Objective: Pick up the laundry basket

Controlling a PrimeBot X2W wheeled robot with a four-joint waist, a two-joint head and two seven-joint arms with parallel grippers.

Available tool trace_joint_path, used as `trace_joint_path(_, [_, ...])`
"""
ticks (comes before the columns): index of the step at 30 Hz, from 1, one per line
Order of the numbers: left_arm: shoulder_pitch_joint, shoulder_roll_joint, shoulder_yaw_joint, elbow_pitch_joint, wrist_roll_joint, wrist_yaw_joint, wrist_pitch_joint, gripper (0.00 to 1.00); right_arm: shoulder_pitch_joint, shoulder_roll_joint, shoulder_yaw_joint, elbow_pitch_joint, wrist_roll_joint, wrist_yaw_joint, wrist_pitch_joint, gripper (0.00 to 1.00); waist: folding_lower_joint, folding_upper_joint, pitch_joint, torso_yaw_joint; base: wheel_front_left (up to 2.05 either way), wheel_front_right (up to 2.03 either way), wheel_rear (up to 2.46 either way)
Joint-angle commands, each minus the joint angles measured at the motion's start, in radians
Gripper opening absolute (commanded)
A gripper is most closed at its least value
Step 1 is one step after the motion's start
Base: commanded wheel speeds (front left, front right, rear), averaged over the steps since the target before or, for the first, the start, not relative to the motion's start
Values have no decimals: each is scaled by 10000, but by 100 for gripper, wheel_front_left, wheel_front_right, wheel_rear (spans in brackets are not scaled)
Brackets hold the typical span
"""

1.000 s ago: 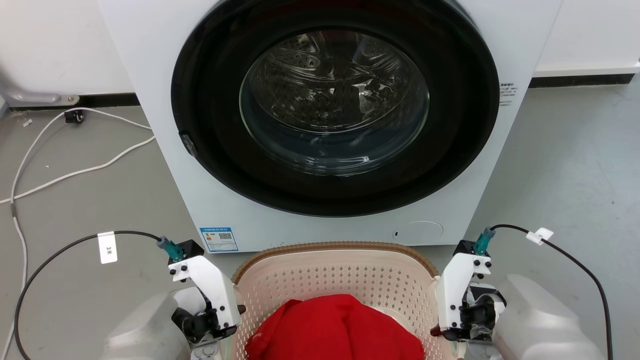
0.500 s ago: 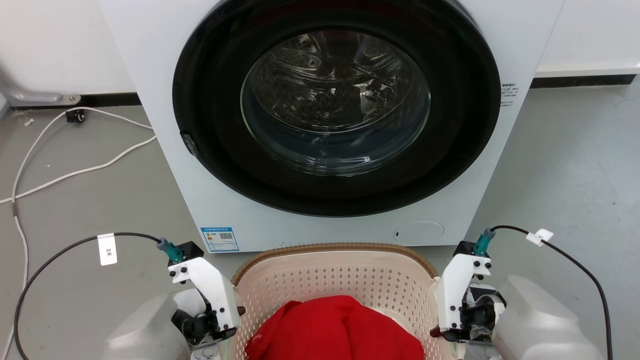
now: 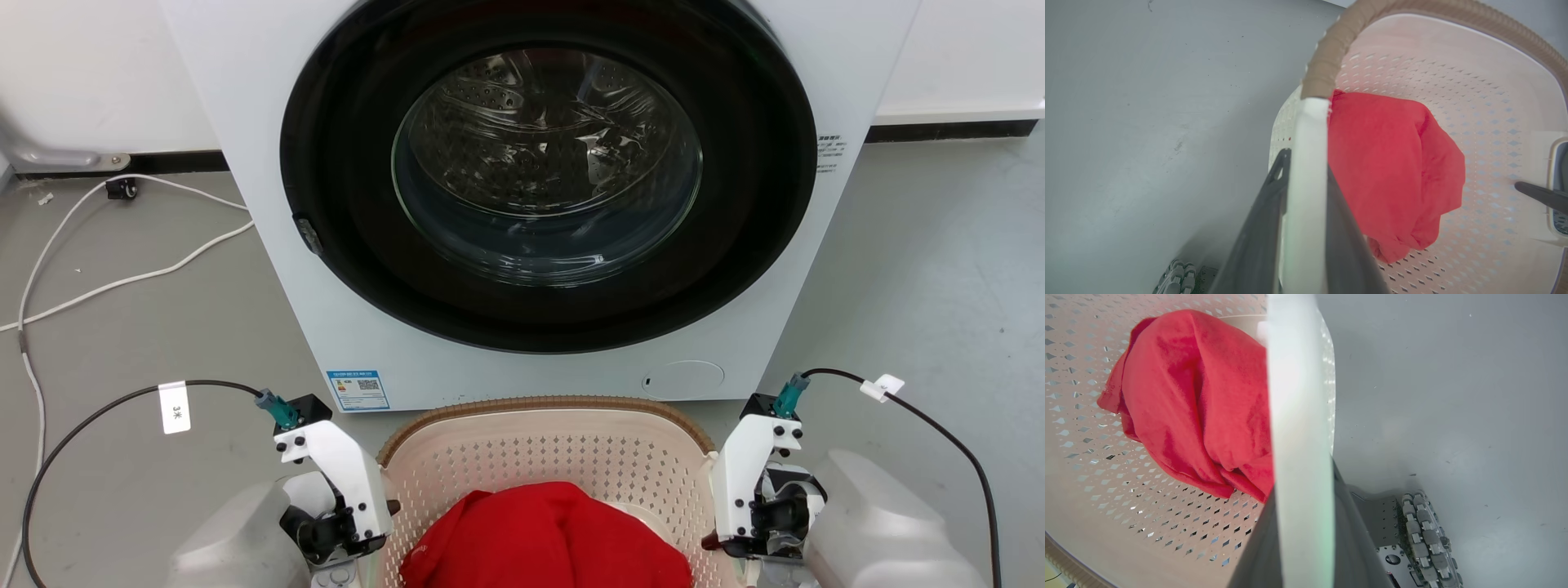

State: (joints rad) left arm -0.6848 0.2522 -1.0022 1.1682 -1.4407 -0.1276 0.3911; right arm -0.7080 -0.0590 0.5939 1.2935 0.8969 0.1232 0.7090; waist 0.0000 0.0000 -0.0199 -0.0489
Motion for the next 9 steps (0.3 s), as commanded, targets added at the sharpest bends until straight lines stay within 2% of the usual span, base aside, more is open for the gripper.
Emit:
trace_joint_path(1, [145, -65, -25, -62, -73, -57, -51, 0, 32, 162, -42, -99, 168, 140, -11, 0, 0, 0, -3, 5, 0, 0, 0])
trace_joint_path(9, [183, -91, -36, -50, -78, -57, -92, 0, 47, 162, -11, -100, 208, 140, -17, 0, 0, 0, -6, 12, 0, 0, 0])
